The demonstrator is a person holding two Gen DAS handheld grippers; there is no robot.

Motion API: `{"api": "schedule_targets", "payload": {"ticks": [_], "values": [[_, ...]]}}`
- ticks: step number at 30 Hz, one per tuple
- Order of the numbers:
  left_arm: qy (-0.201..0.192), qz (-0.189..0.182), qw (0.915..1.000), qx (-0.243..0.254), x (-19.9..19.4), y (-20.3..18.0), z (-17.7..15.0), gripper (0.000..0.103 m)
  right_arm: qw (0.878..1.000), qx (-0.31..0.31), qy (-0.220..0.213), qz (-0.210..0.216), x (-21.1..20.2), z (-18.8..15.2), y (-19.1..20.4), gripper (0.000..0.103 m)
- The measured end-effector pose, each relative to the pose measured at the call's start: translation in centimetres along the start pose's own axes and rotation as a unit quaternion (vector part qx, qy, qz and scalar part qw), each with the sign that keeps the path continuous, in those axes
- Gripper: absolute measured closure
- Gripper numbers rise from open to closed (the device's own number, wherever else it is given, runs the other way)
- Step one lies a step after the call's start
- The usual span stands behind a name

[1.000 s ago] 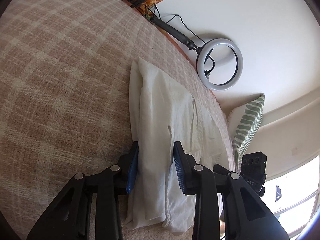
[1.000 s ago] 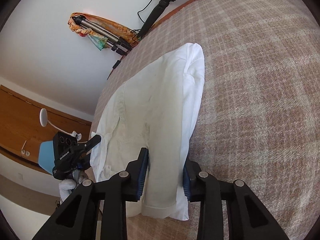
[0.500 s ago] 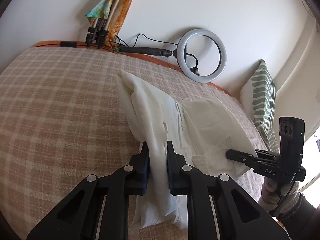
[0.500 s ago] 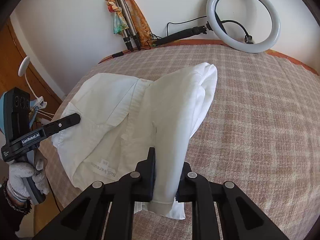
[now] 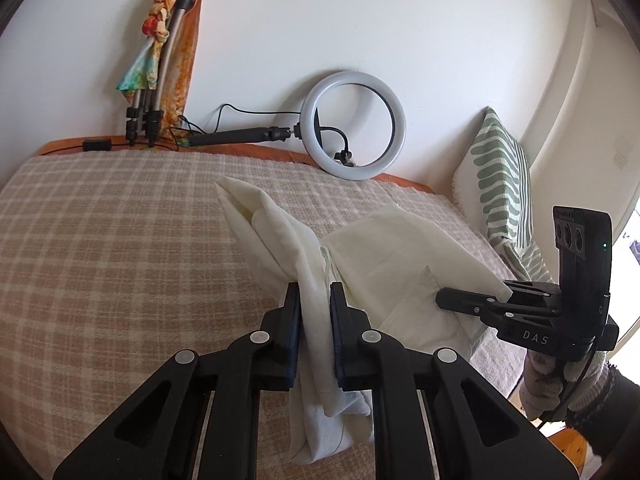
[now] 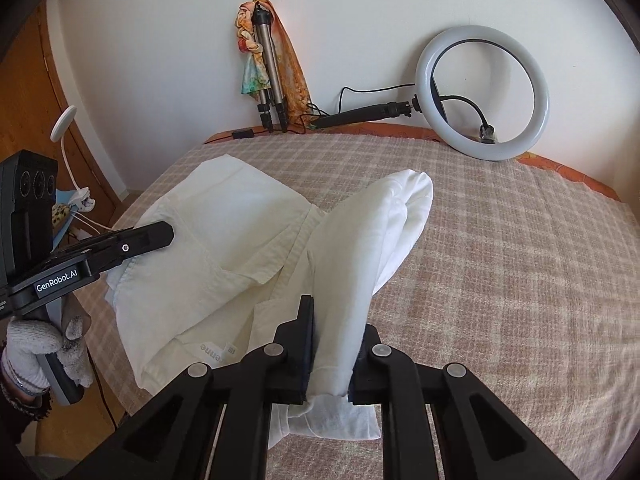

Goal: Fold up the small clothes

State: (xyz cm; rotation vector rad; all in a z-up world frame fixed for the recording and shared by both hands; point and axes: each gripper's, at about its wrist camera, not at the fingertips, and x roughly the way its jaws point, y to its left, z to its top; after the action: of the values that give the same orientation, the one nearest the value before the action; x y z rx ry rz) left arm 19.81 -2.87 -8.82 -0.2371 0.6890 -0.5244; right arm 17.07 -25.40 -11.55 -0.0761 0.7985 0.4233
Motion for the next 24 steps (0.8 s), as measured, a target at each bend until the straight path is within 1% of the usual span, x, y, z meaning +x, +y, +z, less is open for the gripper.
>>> {"api": "schedule_targets", "payload": {"ticks": [4,14,22,24], "values": [[-0.003,-0.007,0.9999,0.009,0.6,-1.2,0.5,0.092,1.000,-0.002,-0.009,-0.007,-1.0,0.3,-1.1,0.093],[-0.019,-0.017,0.9985,0.049,2.1,-5.8,2.2,0.092,0.999,0.000,-0.035,-0.021,-3.8,0.9,-4.3,0.093],[-0.030,-0.032,0.9956,0.083,3.8,-9.5,3.5,0.097,0.998,0.000,-0.047,-0.032,-5.3,1.5,-7.3,0.095],[-0.027,-0.030,0.9951,0.090,4.7,-10.3,3.8,0.097,0.998,0.000,-0.046,-0.038,-5.3,1.7,-8.2,0.095]]}}
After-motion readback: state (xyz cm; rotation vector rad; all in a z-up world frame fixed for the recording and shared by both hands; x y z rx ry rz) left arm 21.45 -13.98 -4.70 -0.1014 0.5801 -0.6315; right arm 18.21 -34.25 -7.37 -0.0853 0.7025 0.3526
